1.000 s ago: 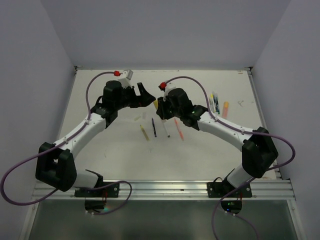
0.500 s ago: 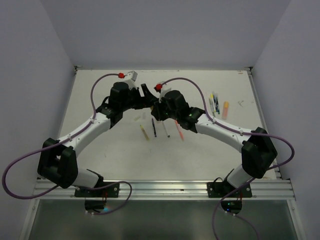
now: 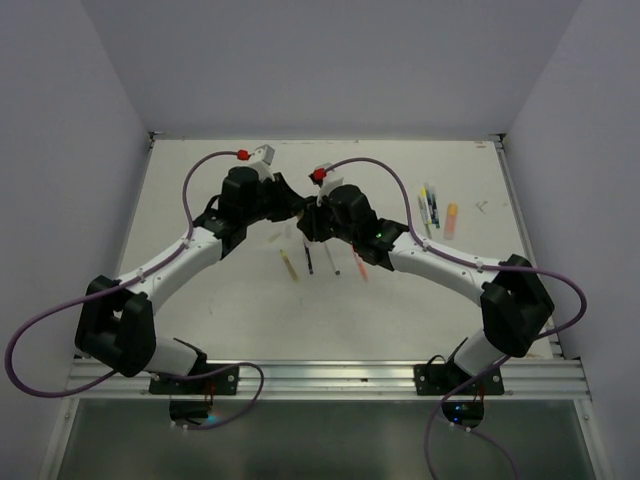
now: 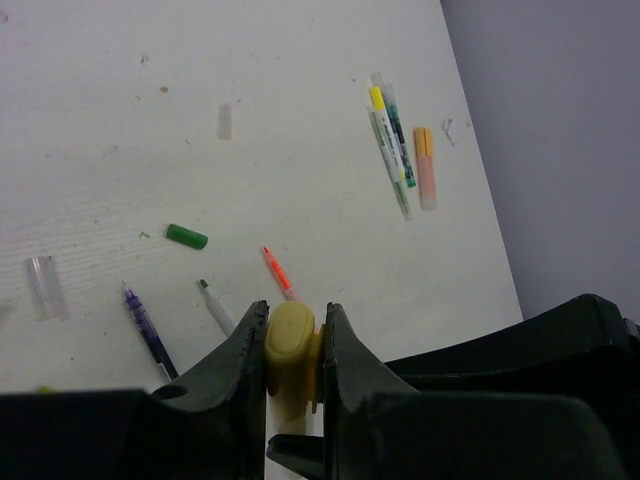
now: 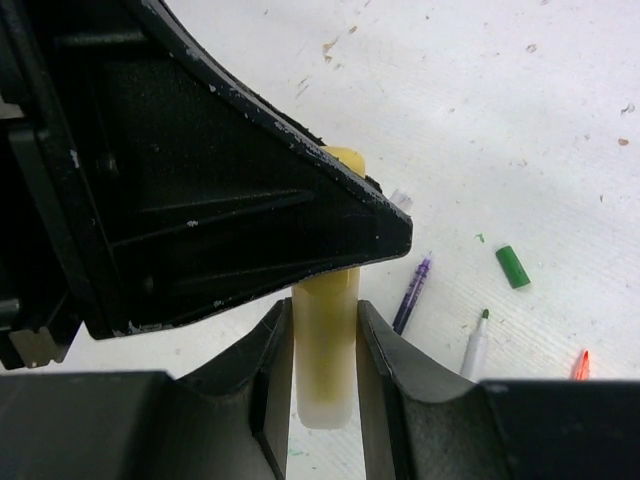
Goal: Open the pen caps
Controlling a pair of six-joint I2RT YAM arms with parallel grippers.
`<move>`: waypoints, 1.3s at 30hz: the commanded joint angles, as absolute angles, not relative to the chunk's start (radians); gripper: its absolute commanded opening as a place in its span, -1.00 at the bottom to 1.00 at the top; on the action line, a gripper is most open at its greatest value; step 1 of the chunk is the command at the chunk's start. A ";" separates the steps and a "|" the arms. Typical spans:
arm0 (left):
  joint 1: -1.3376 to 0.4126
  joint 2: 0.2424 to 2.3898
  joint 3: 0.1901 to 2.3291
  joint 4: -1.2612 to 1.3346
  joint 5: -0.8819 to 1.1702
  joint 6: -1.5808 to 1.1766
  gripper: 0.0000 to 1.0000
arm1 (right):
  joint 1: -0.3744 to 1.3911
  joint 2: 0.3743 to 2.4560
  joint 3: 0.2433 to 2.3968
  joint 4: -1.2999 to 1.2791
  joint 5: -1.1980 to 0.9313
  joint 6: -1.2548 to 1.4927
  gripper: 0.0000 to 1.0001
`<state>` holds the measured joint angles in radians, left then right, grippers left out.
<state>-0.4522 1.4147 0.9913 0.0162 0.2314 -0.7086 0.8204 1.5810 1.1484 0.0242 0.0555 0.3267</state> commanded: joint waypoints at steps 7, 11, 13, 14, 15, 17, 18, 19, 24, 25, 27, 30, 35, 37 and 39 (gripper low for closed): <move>-0.457 1.344 0.973 0.080 0.227 -0.689 -1.00 | 0.827 1.546 1.085 0.149 0.006 0.374 -0.10; -0.450 1.296 0.965 0.101 0.245 -0.658 -1.00 | 0.822 1.537 1.069 0.153 -0.047 0.373 0.03; -0.439 1.273 0.950 0.121 0.274 -0.646 -1.00 | 0.813 1.534 1.066 0.153 -0.092 0.368 0.06; -0.434 1.266 0.943 0.129 0.284 -0.640 -1.00 | 0.808 1.526 1.068 0.153 -0.109 0.368 0.07; -0.430 1.258 0.937 0.141 0.299 -0.624 -1.00 | 0.801 1.520 1.066 0.155 -0.153 0.370 0.07; -0.404 1.235 0.920 0.161 0.348 -0.608 -1.00 | 0.770 1.500 1.055 0.175 -0.204 0.380 0.09; -0.393 1.226 0.916 0.167 0.363 -0.588 -1.00 | 0.758 1.493 1.051 0.181 -0.239 0.382 0.12; -0.371 1.215 0.901 0.190 0.398 -0.581 -1.00 | 0.733 1.485 1.051 0.183 -0.292 0.383 0.13; -0.325 1.175 0.877 0.255 0.520 -0.569 -1.00 | 0.666 1.454 1.066 0.190 -0.477 0.382 0.19; -0.321 1.172 0.873 0.280 0.556 -0.571 -1.00 | 0.660 1.454 1.087 0.177 -0.520 0.367 0.20; -0.321 1.169 0.867 0.314 0.590 -0.592 -1.00 | 0.660 1.457 1.110 0.154 -0.552 0.345 0.22; -0.321 1.175 0.862 0.360 0.646 -0.620 -1.00 | 0.658 1.468 1.137 0.140 -0.592 0.328 0.22; -0.321 1.173 0.853 0.426 0.703 -0.661 -1.00 | 0.658 1.496 1.173 0.138 -0.656 0.316 0.22; -0.321 1.173 0.844 0.463 0.724 -0.681 -1.00 | 0.657 1.502 1.190 0.143 -0.689 0.314 0.21; -0.321 1.175 0.836 0.480 0.730 -0.701 -1.00 | 0.658 1.512 1.203 0.141 -0.719 0.313 0.18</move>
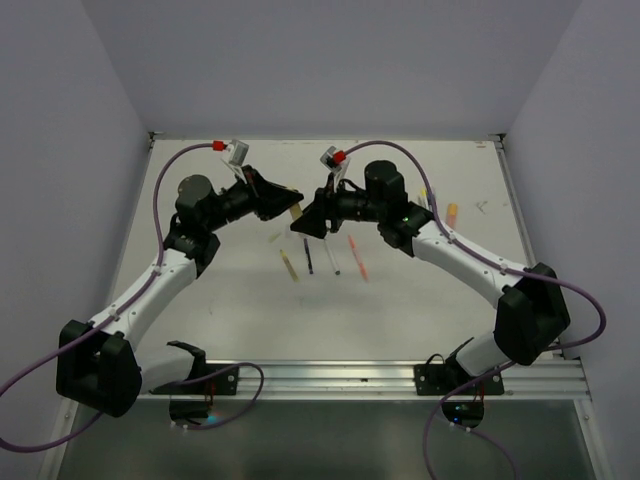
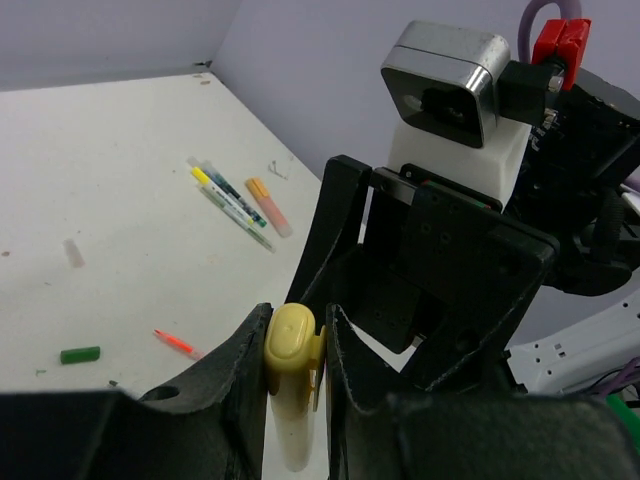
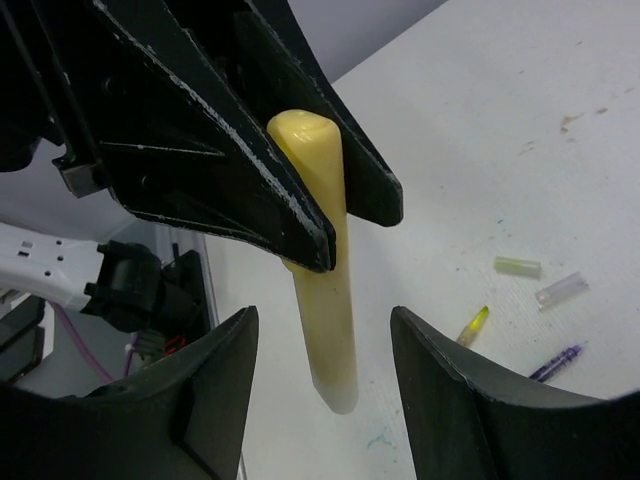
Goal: Open the pen caps
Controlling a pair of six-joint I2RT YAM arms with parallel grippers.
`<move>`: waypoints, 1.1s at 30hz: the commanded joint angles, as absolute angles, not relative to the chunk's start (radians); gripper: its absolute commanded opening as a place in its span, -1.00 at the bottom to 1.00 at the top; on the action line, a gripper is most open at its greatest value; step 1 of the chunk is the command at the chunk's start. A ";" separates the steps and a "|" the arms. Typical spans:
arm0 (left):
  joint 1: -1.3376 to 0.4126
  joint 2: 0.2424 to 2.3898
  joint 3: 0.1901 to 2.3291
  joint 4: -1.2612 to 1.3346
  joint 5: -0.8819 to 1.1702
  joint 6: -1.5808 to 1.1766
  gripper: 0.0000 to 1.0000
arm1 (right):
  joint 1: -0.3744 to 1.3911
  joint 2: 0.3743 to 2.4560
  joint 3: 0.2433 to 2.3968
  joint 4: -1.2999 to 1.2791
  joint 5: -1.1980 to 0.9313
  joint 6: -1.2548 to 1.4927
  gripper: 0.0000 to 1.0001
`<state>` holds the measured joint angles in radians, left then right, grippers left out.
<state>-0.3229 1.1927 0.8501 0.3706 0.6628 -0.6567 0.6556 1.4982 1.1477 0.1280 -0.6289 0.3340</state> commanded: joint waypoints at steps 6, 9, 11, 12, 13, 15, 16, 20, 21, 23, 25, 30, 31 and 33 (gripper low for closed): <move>-0.321 1.184 0.830 0.552 0.753 -0.735 -1.00 | 0.657 1.551 1.252 0.127 -0.773 0.305 -0.07; -0.321 1.189 0.830 0.580 0.756 -0.747 -1.00 | 0.657 1.563 1.253 0.130 -0.801 0.308 -0.34; -0.321 1.196 0.828 0.610 0.758 -0.759 -1.00 | 0.655 1.565 1.247 0.130 -0.813 0.310 -0.70; -0.321 1.198 0.827 0.623 0.756 -0.765 -1.00 | 0.658 1.568 1.241 0.129 -0.818 0.311 -0.80; -0.321 1.203 0.827 0.653 0.755 -0.772 -1.00 | 0.657 1.568 1.236 0.127 -0.824 0.311 -0.89; -0.321 1.206 0.830 0.679 0.752 -0.779 -1.00 | 0.657 1.569 1.221 0.118 -0.847 0.305 -1.00; -0.321 1.210 0.833 0.708 0.743 -0.784 -1.00 | 0.657 1.569 1.213 0.115 -0.853 0.302 -1.00; -0.321 1.226 0.851 0.797 0.713 -0.796 -1.00 | 0.657 1.578 1.161 0.113 -0.896 0.298 -1.00; -0.321 1.233 0.857 0.827 0.698 -0.796 -1.00 | 0.655 1.582 1.140 0.110 -0.916 0.293 -1.00; -0.321 1.242 0.876 0.841 0.683 -0.790 -1.00 | 0.653 1.591 1.120 0.104 -0.934 0.287 -1.00; -0.321 1.256 0.899 0.874 0.654 -0.785 -1.00 | 0.655 1.594 1.079 0.095 -0.950 0.273 -1.00; -0.316 1.292 0.966 0.948 0.592 -0.790 -1.00 | 0.655 1.612 0.982 0.069 -0.962 0.232 -1.00; -0.314 1.298 0.974 0.959 0.581 -0.793 -1.00 | 0.653 1.614 0.967 0.069 -0.963 0.227 -1.00; -0.310 1.313 0.991 0.998 0.552 -0.799 -1.00 | 0.653 1.615 0.933 0.072 -0.963 0.221 -1.00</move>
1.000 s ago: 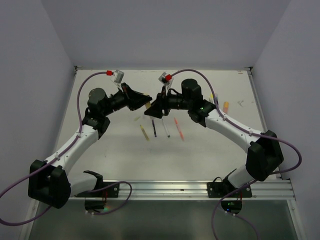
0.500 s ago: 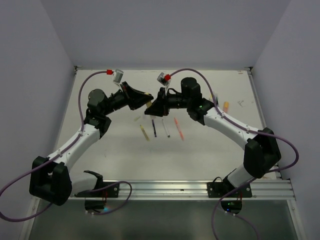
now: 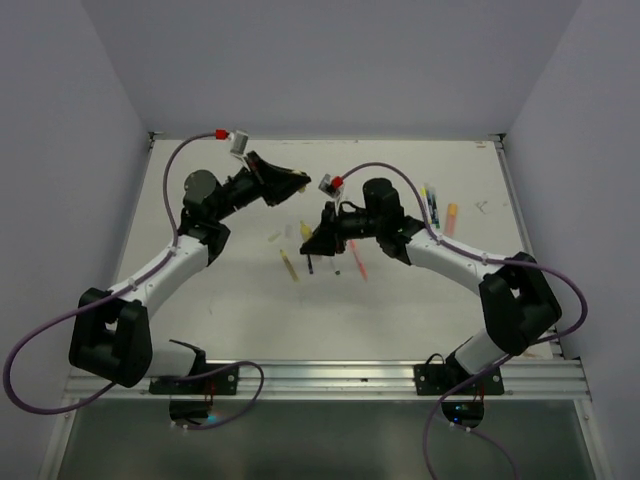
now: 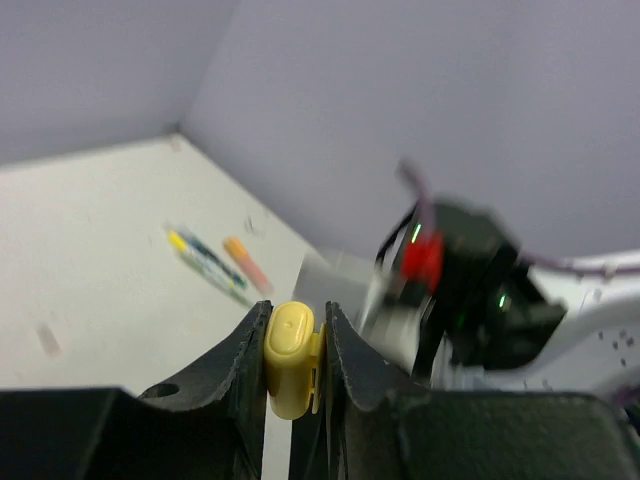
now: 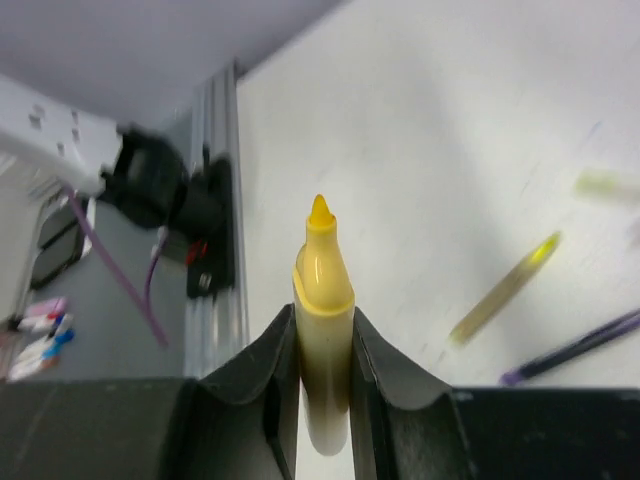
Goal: Open the pen caps
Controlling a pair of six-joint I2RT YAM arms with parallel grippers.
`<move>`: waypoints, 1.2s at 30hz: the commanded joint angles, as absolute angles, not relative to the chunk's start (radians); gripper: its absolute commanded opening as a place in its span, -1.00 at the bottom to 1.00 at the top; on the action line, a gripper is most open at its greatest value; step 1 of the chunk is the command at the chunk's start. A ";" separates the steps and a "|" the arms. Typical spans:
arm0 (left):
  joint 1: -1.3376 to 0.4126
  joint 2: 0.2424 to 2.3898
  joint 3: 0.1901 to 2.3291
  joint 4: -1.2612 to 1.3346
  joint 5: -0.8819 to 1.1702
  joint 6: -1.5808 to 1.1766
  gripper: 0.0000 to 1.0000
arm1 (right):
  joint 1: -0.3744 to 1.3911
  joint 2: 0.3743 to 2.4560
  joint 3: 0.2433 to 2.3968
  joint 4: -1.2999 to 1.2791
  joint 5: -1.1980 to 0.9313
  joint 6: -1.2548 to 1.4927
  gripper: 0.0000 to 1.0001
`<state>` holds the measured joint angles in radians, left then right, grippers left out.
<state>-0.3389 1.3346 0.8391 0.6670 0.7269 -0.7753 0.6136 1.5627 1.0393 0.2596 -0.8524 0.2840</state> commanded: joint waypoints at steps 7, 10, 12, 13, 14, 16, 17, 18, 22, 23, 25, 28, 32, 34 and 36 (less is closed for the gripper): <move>-0.293 1.362 1.057 1.059 0.515 -0.813 -1.00 | 0.655 1.617 0.850 0.120 -0.977 0.258 -1.00; -0.293 1.364 1.049 0.991 0.537 -0.818 -1.00 | 0.647 1.568 0.847 0.115 -0.928 0.278 -1.00; -0.291 1.345 1.019 0.877 0.537 -0.802 -1.00 | 0.628 1.545 0.859 0.081 -0.831 0.281 -1.00; -0.291 1.338 1.016 0.817 0.532 -0.783 -1.00 | 0.620 1.533 0.865 0.066 -0.789 0.282 -1.00; -0.291 1.335 1.005 0.761 0.532 -0.767 -1.00 | 0.611 1.526 0.868 0.055 -0.755 0.285 -1.00; -0.291 1.321 0.999 0.602 0.526 -0.733 -1.00 | 0.592 1.508 0.874 0.028 -0.632 0.304 -1.00; -0.293 1.321 0.999 0.507 0.526 -0.718 -1.00 | 0.577 1.488 0.874 0.015 -0.605 0.308 -1.00; -0.293 1.322 0.994 0.465 0.517 -0.709 -1.00 | 0.571 1.477 0.876 0.006 -0.504 0.317 -1.00; -0.317 1.361 0.963 0.385 0.486 -0.732 -1.00 | 0.520 1.465 0.922 -0.141 -0.277 0.304 -1.00; -0.342 1.374 0.971 0.377 0.477 -0.738 -1.00 | 0.497 1.471 0.949 -0.211 -0.250 0.282 -1.00; -0.371 1.440 0.988 0.358 0.450 -0.759 -0.99 | 0.474 1.483 0.969 -0.257 -0.207 0.264 -1.00; -0.442 1.549 1.043 0.339 0.408 -0.800 -0.94 | 0.440 1.494 0.994 -0.316 -0.126 0.238 -1.00; -0.527 1.701 1.135 0.351 0.382 -0.857 -0.85 | 0.422 1.534 1.022 -0.383 -0.031 0.215 -1.00; -0.548 1.793 1.184 0.367 0.370 -0.876 -0.85 | 0.414 1.546 1.000 -0.362 -0.029 0.218 -1.00; -0.571 1.876 1.213 0.380 0.354 -0.890 -0.85 | 0.408 1.563 1.000 -0.354 -0.026 0.215 -1.00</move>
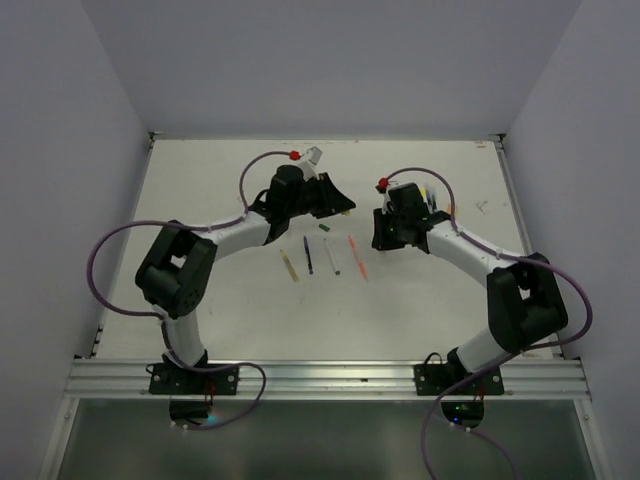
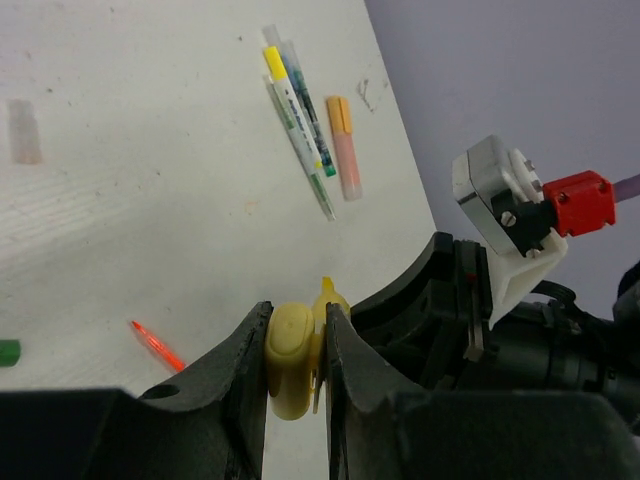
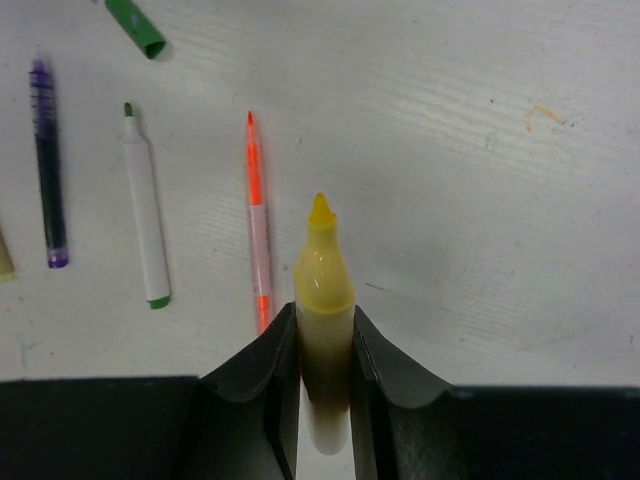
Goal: Open the pen caps
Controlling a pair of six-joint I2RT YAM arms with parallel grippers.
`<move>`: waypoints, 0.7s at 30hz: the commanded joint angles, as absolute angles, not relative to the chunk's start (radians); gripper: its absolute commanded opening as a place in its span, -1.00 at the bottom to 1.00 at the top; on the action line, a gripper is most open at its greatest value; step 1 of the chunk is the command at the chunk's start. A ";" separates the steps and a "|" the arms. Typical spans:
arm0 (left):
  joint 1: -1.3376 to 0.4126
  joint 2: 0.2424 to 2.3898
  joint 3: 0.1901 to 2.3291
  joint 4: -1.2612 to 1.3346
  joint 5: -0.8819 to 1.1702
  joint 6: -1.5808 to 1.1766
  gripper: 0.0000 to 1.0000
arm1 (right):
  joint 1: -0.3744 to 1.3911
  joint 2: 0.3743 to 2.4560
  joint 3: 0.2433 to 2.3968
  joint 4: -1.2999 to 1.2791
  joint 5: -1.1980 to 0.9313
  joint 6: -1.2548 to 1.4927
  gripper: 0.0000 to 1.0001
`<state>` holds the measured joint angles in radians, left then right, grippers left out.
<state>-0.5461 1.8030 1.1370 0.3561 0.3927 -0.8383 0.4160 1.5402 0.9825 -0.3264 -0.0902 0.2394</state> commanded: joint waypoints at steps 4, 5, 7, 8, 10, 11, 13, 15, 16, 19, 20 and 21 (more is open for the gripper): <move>-0.598 1.997 1.297 0.396 0.324 -0.903 -0.83 | 0.408 1.618 1.014 -0.360 -0.025 0.203 -1.00; -0.603 2.040 1.308 0.400 0.321 -0.907 -0.83 | 0.408 1.629 1.015 -0.357 -0.026 0.195 -1.00; -0.609 2.077 1.333 0.417 0.310 -0.914 -0.82 | 0.410 1.640 1.019 -0.356 -0.029 0.189 -0.98; -0.614 2.107 1.338 0.432 0.307 -0.916 -0.78 | 0.408 1.652 1.025 -0.359 -0.032 0.186 -0.96; -0.620 2.135 1.351 0.451 0.292 -0.919 -0.76 | 0.408 1.667 1.032 -0.362 -0.054 0.181 -0.91; -0.623 2.160 1.354 0.474 0.291 -0.920 -0.75 | 0.408 1.674 1.040 -0.364 -0.060 0.175 -0.89; -0.624 2.181 1.365 0.488 0.282 -0.919 -0.73 | 0.410 1.692 1.045 -0.361 -0.080 0.170 -0.87; -0.626 2.207 1.374 0.500 0.273 -0.913 -0.70 | 0.410 1.710 1.054 -0.362 -0.086 0.167 -0.83; -0.624 2.215 1.382 0.500 0.268 -0.908 -0.69 | 0.410 1.716 1.057 -0.364 -0.090 0.166 -0.82; -0.626 2.249 1.396 0.500 0.267 -0.899 -0.67 | 0.410 1.747 1.080 -0.376 -0.116 0.160 -0.77; -0.626 2.255 1.397 0.500 0.265 -0.899 -0.67 | 0.410 1.752 1.080 -0.376 -0.121 0.161 -0.74; -0.624 2.258 1.397 0.500 0.262 -0.896 -0.66 | 0.410 1.759 1.080 -0.374 -0.121 0.164 -0.74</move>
